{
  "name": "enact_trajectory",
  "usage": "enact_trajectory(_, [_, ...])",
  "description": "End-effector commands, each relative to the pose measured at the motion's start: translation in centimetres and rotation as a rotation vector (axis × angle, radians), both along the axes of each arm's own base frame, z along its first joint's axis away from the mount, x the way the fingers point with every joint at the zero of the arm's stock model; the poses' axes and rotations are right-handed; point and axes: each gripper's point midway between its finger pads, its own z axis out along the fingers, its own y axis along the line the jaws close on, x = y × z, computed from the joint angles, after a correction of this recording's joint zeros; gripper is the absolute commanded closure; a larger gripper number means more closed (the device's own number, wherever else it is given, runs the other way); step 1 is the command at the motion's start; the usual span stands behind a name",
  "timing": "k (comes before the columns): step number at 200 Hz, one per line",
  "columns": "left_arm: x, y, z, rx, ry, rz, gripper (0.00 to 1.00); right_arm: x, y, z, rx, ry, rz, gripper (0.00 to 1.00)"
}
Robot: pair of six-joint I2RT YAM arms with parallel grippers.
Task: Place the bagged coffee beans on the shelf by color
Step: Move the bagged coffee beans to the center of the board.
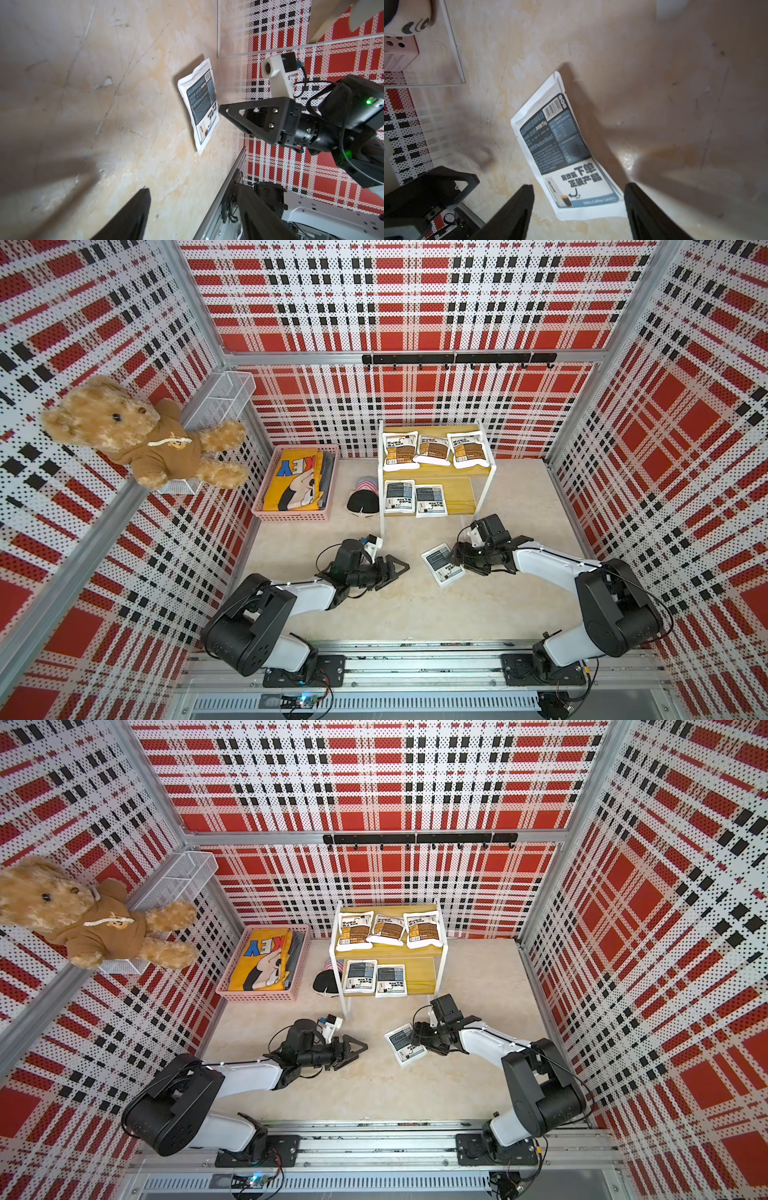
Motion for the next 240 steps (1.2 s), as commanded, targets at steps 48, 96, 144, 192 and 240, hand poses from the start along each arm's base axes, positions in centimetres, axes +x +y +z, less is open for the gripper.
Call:
enact_trajectory(48, [0.6, -0.4, -0.3, 0.011, -0.038, -0.022, 0.28, 0.6, 2.4, 0.3, 0.019, -0.020, 0.076, 0.25])
enact_trajectory(96, [1.2, 0.2, -0.7, 0.036, -0.052, 0.008, 0.29, -0.4, 5.1, 0.2, 0.002, -0.013, 0.146, 0.26])
enact_trajectory(144, [2.6, 0.8, -1.2, 0.065, -0.075, 0.037, 0.31, -1.3, 6.8, 0.8, 0.001, -0.022, 0.200, 0.26])
enact_trajectory(192, [3.3, 0.1, -2.6, 0.112, -0.074, 0.001, 0.32, -0.7, 6.6, 0.8, -0.020, -0.031, 0.193, 0.26])
enact_trajectory(240, [3.1, -0.7, -4.1, 0.191, -0.071, -0.057, 0.32, 0.2, 4.6, 1.0, -0.093, -0.047, 0.125, 0.26])
